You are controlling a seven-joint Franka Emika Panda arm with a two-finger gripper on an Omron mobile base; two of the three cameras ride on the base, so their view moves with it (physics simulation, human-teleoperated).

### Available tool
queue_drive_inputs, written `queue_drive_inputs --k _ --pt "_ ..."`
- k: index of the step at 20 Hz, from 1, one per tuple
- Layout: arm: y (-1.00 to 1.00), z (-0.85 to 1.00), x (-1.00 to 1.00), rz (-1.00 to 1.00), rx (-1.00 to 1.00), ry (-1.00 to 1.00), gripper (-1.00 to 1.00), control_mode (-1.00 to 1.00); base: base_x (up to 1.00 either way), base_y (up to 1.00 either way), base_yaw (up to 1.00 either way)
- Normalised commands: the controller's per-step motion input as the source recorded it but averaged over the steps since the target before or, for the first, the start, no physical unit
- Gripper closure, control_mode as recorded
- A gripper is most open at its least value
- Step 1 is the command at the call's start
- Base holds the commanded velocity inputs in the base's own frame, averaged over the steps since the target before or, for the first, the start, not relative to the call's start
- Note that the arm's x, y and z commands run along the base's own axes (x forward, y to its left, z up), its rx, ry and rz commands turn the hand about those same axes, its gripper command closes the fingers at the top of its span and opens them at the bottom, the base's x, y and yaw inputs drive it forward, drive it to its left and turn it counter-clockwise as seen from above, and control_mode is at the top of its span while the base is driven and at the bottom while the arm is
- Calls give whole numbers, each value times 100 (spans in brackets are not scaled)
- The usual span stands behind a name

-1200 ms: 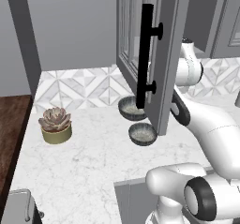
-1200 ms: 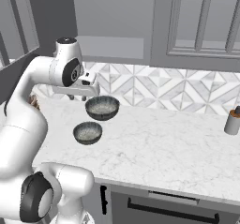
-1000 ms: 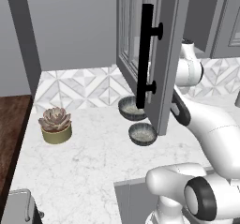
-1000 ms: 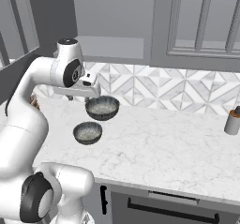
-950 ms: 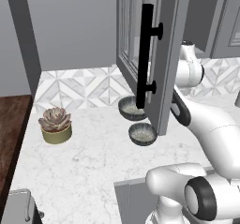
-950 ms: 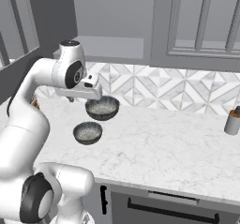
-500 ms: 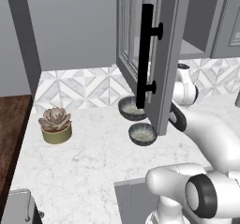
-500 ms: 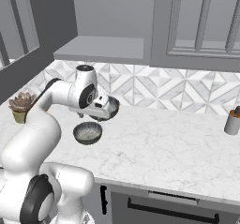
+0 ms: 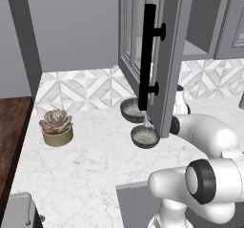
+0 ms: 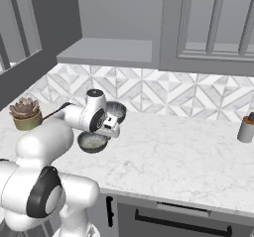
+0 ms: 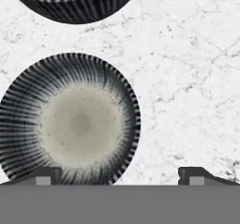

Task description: Pick up the bowls on the counter and stack them on top of one another in the open cabinet. Place the smaller bowl on top of the larger bowl.

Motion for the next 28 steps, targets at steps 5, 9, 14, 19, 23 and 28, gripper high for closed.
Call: queue_drive_inputs --k 5,9,14,19,23,28 --pt "0 -43 0 0 3 2 -100 -100 0 0 0" --pt "0 -42 0 0 2 1 -100 -100 0 0 0" --pt "0 -31 16 0 3 0 -100 -100 0 0 0" --pt "0 -14 17 0 6 0 -100 -100 0 0 0" --pt "0 -5 11 0 3 0 100 -100 0 0 0" --pt "0 0 0 0 0 0 100 -100 0 0 0"
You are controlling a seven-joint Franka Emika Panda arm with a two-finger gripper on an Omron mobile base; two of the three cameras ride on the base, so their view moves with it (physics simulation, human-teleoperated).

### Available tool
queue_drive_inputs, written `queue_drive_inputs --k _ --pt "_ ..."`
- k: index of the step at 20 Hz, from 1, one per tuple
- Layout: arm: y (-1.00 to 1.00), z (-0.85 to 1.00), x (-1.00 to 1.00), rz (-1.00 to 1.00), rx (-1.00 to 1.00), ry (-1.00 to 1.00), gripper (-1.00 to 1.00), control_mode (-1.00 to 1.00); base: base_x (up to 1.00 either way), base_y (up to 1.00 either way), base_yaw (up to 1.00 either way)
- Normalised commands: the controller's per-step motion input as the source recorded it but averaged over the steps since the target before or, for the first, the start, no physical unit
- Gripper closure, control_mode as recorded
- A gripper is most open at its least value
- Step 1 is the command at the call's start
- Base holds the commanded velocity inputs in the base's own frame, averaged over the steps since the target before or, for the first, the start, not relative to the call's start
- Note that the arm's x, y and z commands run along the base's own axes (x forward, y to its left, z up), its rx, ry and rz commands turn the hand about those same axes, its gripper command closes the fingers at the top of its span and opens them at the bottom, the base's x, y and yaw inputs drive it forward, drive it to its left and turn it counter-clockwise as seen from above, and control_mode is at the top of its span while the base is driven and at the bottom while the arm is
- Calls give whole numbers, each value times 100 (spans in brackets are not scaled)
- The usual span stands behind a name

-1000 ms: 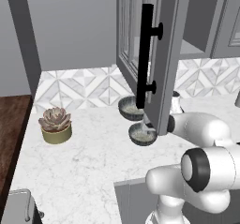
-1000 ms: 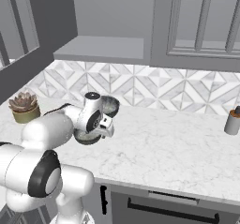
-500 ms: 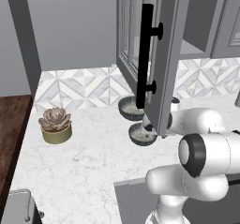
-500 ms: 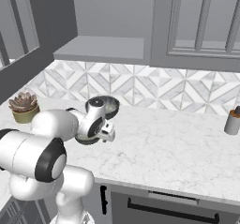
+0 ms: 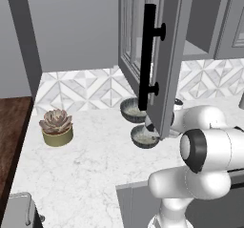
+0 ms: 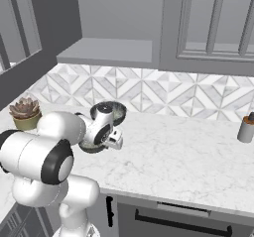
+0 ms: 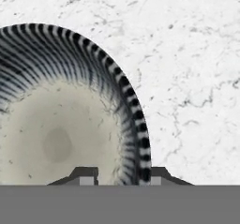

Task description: Pick up the bowls on the counter and stack them on top of one another in the open cabinet. Place the smaller bowl on top of the larger bowl.

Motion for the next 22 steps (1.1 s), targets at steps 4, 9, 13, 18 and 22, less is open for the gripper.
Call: queue_drive_inputs --k 4,9,13,18,22 --pt "0 11 -1 0 2 -6 100 -100 0 0 0" --pt "-21 47 -34 -6 19 -21 100 -100 0 0 0" --pt "-37 61 -10 -21 44 -19 100 -100 0 0 0" --pt "-5 69 19 -26 28 -14 100 -100 0 0 0" --pt "0 77 47 -21 4 -3 100 -100 0 0 0"
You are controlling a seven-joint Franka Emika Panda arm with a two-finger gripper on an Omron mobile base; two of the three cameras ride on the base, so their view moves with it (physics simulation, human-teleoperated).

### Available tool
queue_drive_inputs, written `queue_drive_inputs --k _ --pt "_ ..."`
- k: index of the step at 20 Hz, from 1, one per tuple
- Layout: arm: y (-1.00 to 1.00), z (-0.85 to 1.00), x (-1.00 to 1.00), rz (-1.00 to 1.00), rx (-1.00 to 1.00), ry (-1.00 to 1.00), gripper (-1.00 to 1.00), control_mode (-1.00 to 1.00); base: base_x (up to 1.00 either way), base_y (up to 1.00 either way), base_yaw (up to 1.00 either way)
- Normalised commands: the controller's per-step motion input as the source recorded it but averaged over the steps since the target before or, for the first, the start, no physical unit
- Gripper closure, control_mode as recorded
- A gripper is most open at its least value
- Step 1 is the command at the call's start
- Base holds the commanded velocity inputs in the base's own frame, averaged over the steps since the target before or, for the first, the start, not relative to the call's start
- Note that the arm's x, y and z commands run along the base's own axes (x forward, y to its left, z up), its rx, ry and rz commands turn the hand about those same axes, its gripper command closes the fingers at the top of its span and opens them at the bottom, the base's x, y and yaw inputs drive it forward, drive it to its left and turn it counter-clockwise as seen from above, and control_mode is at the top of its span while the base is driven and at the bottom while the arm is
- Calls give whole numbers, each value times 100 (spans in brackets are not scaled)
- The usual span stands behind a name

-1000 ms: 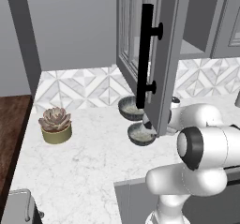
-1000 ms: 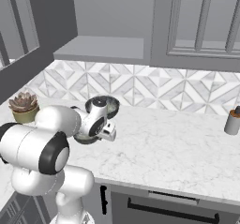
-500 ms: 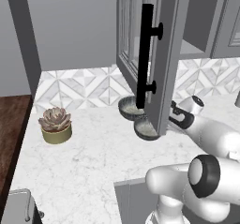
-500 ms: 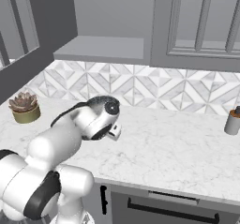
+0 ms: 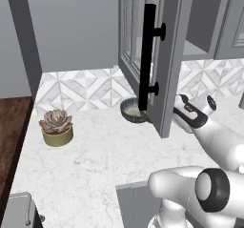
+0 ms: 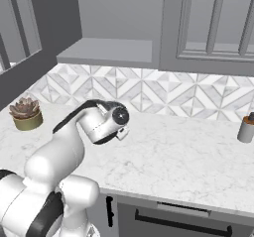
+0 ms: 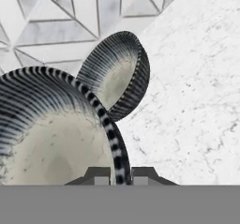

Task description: Pick up the bowls on the counter and stack them on top of one another in the open cabinet. Place the smaller bowl on top of the larger bowl.

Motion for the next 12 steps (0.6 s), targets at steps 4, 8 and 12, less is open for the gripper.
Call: queue_drive_inputs --k 4,8,12 --pt "-1 20 62 -15 0 0 100 -100 0 0 0" --pt "-2 -2 65 -1 0 4 100 -100 0 0 0" --pt "0 -4 74 -1 0 12 100 -100 0 0 0"
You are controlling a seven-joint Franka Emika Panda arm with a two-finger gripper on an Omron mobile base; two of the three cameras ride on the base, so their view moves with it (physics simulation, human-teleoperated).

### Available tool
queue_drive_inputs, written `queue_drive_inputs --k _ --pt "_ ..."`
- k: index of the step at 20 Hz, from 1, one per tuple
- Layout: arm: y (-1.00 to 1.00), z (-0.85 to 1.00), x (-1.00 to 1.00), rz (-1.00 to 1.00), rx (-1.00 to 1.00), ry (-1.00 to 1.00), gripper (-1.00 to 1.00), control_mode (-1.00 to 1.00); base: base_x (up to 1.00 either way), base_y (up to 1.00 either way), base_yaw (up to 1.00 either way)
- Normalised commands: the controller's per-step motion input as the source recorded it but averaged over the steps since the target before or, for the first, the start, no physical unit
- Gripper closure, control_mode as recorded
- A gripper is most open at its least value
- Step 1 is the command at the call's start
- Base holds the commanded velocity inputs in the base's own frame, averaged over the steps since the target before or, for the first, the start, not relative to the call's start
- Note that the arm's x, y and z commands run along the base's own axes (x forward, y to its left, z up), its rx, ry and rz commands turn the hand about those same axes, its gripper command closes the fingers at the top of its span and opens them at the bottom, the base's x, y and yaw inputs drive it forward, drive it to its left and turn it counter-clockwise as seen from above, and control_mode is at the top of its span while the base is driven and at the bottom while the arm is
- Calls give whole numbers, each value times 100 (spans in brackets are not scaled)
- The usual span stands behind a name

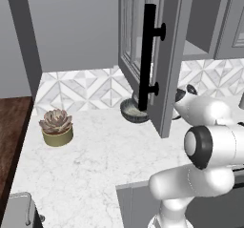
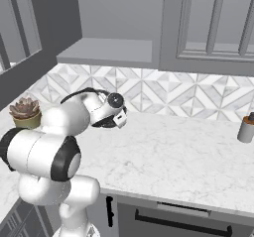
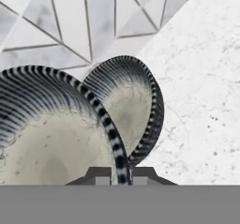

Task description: Pick up the bowls on the counter and stack them on top of one another in the open cabinet. Place the smaller bowl on top of the larger bowl.

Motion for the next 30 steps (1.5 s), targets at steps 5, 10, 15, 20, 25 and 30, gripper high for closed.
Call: queue_drive_inputs --k 5,10,15,20,25,30 --pt "0 -34 53 -1 -7 17 100 -100 0 0 0" --pt "0 -10 58 -2 -4 7 100 -100 0 0 0" --pt "0 -15 60 -1 -4 5 -100 -100 0 0 0" --pt "0 6 15 0 0 0 -100 -100 0 0 0" --pt "-45 15 -63 -3 4 3 -100 -100 0 0 0" --pt "4 -9 -7 -1 0 8 -100 -100 0 0 0"
